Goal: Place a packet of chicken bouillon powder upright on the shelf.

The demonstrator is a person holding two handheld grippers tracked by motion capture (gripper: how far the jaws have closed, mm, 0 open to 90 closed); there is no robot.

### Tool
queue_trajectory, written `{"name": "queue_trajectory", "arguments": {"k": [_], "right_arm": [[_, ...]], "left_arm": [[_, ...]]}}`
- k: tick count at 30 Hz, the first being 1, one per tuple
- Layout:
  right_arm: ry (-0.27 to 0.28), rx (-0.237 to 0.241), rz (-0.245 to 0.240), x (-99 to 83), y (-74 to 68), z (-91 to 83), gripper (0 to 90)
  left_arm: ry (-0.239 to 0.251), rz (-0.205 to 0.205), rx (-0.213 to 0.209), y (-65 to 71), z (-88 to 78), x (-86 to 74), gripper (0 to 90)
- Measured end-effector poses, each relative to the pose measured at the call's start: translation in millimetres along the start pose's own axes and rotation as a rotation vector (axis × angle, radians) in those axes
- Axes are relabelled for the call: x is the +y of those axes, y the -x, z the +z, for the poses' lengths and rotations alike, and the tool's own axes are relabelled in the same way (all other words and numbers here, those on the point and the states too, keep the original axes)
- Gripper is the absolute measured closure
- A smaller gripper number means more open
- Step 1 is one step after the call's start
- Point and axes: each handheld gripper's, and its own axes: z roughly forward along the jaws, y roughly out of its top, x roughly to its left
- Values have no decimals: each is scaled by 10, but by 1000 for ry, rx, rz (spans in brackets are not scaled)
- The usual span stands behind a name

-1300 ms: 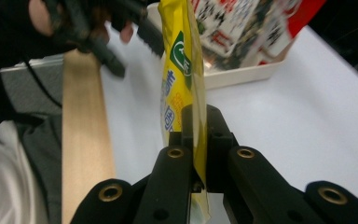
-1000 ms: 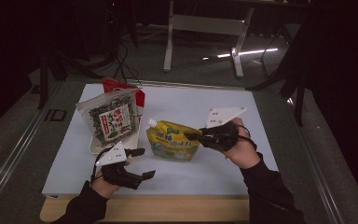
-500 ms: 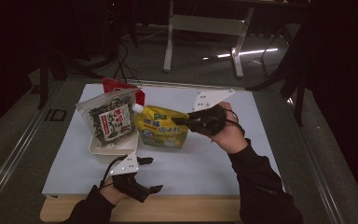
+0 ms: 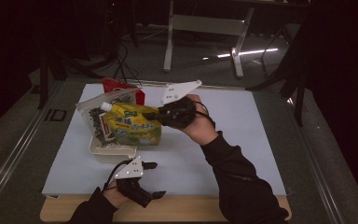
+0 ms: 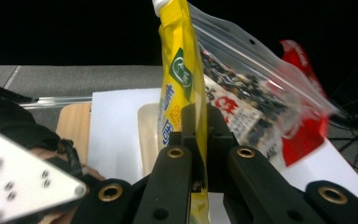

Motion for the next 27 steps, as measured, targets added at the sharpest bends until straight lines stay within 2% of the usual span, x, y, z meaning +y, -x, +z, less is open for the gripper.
{"name": "queue_trajectory", "arguments": {"k": [5, 15, 19, 23, 27], "right_arm": [[1, 31, -9, 47, -31, 249, 899], [57, 87, -22, 66, -14, 683, 899], [74, 127, 0, 57, 0, 820, 899], [56, 142, -4, 37, -2, 942, 899], [77, 159, 21, 5, 19, 960, 899]], "left_arm": [[-1, -3, 2, 2, -18, -11, 26], [3, 17, 9, 15, -48, -2, 26], [1, 16, 14, 6, -61, -10, 26], [4, 17, 18, 1, -72, -17, 26], [0, 17, 19, 2, -70, -22, 26]]}}
